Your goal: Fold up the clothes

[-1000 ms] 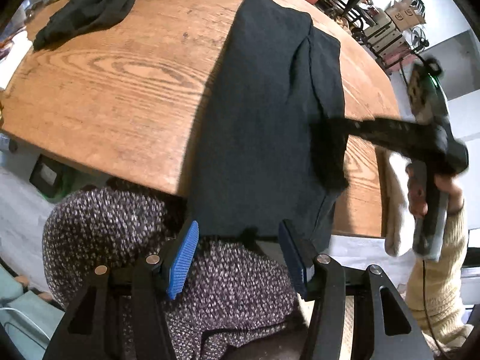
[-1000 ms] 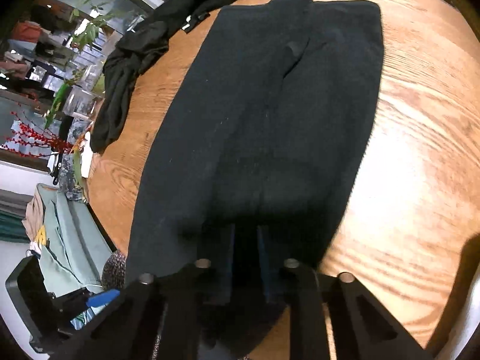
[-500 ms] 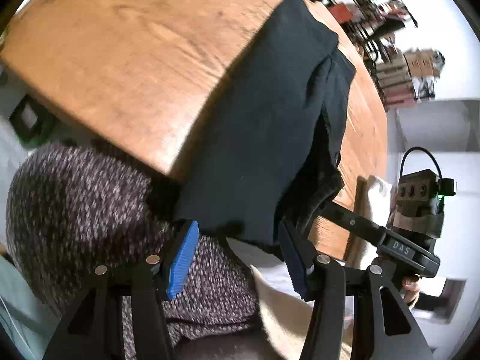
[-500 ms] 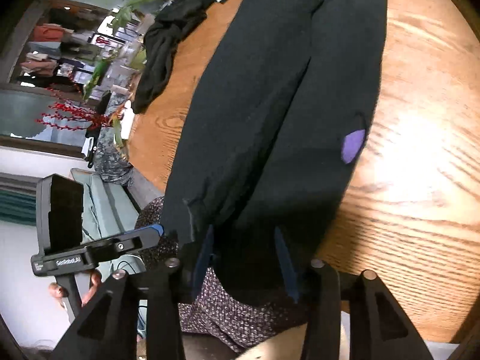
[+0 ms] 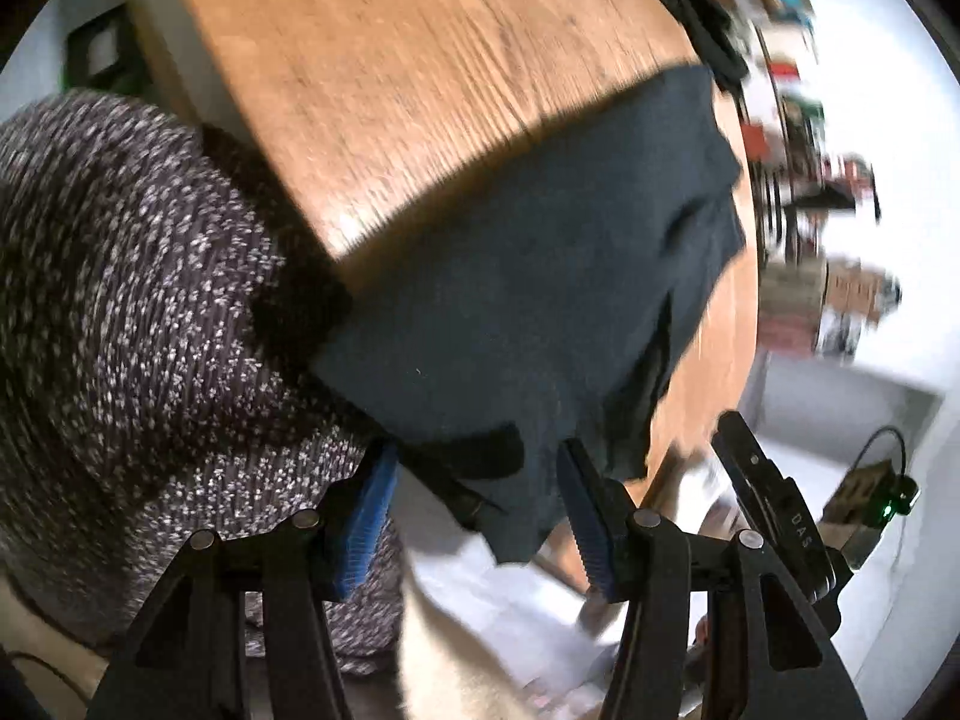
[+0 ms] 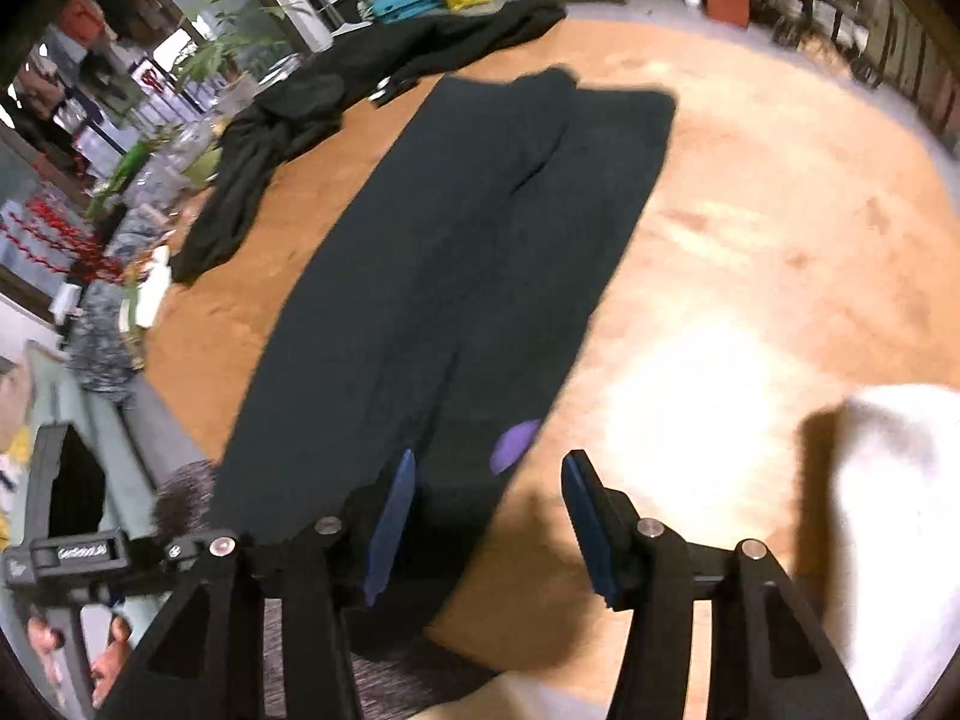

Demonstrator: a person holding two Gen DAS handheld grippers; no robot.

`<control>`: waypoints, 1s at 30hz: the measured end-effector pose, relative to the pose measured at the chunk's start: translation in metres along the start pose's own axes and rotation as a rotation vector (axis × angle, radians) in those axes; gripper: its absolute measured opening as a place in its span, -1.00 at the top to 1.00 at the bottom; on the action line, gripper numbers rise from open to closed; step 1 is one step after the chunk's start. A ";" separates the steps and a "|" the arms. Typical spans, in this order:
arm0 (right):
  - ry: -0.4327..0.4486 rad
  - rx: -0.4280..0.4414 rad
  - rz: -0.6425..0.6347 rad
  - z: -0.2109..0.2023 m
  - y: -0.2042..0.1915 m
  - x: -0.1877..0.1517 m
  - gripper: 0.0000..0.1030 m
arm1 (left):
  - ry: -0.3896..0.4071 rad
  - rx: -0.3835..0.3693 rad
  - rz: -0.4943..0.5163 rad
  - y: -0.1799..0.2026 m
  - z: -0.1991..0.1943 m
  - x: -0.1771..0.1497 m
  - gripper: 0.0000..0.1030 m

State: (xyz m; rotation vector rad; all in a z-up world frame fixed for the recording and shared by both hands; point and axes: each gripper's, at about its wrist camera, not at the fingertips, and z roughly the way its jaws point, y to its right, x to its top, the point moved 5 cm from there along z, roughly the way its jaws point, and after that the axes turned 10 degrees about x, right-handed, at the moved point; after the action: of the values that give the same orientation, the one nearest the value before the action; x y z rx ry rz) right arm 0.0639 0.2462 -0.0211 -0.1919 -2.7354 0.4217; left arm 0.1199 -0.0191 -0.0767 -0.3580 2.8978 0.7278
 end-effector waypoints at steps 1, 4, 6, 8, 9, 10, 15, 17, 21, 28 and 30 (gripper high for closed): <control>0.005 -0.025 -0.008 0.000 0.002 0.008 -0.08 | 0.025 -0.004 -0.021 -0.001 -0.001 0.001 -0.07; 0.002 -0.051 -0.019 0.002 0.019 0.038 -0.10 | 0.065 -0.022 -0.055 0.000 -0.004 0.006 0.16; -0.009 -0.047 -0.002 0.006 0.031 0.061 -0.10 | 0.077 -0.032 -0.074 -0.002 -0.005 0.012 0.39; -0.019 -0.020 0.032 0.015 0.042 0.086 -0.10 | 0.065 -0.024 -0.096 -0.007 -0.001 0.017 0.56; -0.014 -0.009 0.056 0.018 0.047 0.100 -0.10 | 0.053 -0.024 -0.109 -0.009 0.000 0.020 0.70; -0.016 0.004 0.074 0.023 0.051 0.114 -0.11 | 0.042 -0.025 -0.122 -0.012 0.001 0.023 0.75; -0.022 0.031 0.162 0.058 0.063 0.180 -0.19 | -0.008 -0.069 -0.127 -0.013 0.001 0.028 0.84; -0.034 0.031 0.191 0.074 0.068 0.201 -0.22 | -0.028 -0.081 -0.116 -0.011 -0.003 0.034 0.84; -0.050 0.036 0.225 0.101 0.063 0.230 -0.21 | -0.061 -0.091 -0.092 -0.013 -0.008 0.039 0.84; -0.090 -0.014 0.037 0.125 0.015 0.265 -0.21 | -0.091 -0.139 -0.084 -0.004 -0.002 0.044 0.85; -0.099 -0.056 0.037 0.130 0.016 0.277 -0.21 | -0.095 -0.164 -0.088 -0.005 -0.003 0.042 0.85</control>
State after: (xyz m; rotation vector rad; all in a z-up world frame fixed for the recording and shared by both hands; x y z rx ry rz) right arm -0.2393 0.2782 -0.0497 -0.2426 -2.8469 0.3746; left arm 0.0807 -0.0335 -0.0840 -0.4531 2.7221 0.9430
